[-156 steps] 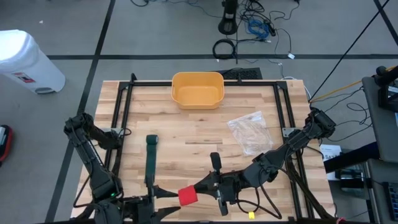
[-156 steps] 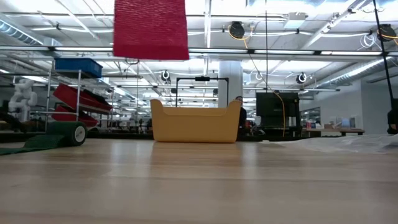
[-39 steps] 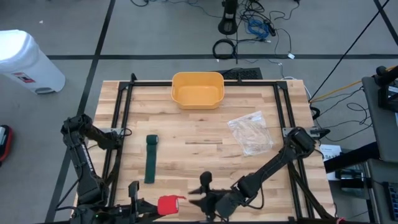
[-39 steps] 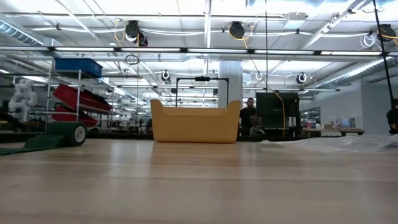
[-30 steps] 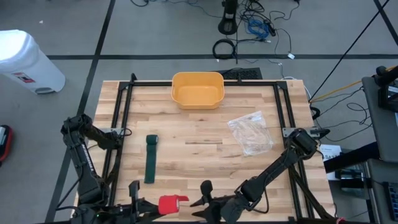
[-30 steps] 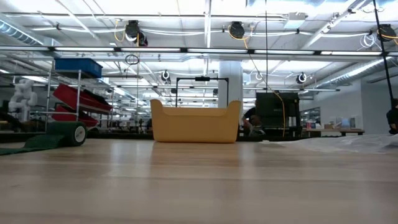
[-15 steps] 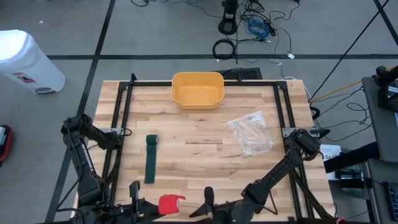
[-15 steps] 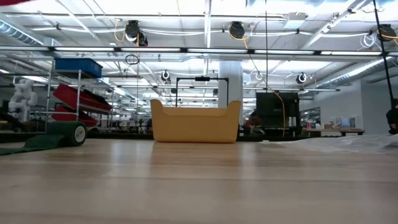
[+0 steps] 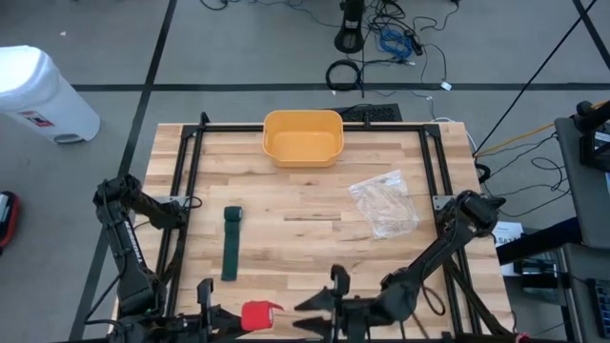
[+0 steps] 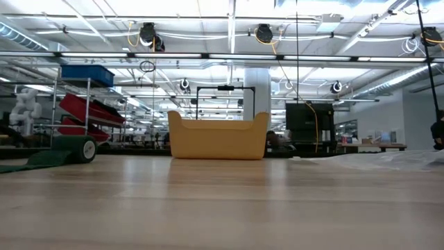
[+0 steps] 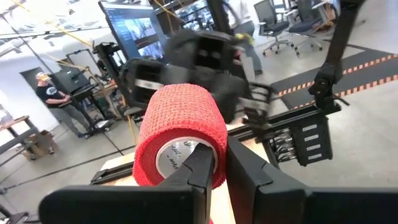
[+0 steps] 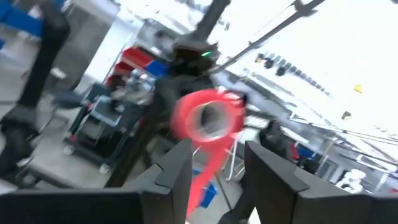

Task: Roll bandage
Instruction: Roll the red bandage

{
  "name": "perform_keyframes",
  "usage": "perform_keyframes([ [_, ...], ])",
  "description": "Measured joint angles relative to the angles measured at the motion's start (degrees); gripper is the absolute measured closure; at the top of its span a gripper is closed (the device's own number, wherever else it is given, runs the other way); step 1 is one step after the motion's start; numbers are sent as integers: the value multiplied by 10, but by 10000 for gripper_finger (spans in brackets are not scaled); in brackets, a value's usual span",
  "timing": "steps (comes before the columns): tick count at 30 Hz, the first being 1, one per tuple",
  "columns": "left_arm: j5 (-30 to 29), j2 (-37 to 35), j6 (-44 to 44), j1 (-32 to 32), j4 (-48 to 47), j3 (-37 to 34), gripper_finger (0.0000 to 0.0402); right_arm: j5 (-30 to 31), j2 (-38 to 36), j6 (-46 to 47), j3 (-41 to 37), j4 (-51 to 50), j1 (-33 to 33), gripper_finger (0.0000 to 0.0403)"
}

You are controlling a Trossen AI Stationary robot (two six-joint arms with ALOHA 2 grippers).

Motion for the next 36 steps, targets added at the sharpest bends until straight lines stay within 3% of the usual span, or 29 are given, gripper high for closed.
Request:
perform_keyframes([
  [3, 38, 0, -13, 0, -1, 0, 364, -13, -19, 4, 0, -11, -10, 273],
  [9, 66, 0, -15, 0, -1, 0, 364, -118, -31, 79, 0, -77, -30, 273],
  [36, 65, 0, -43, 35, -30, 0, 364, -121, -30, 164, 0, -104, -48, 273],
])
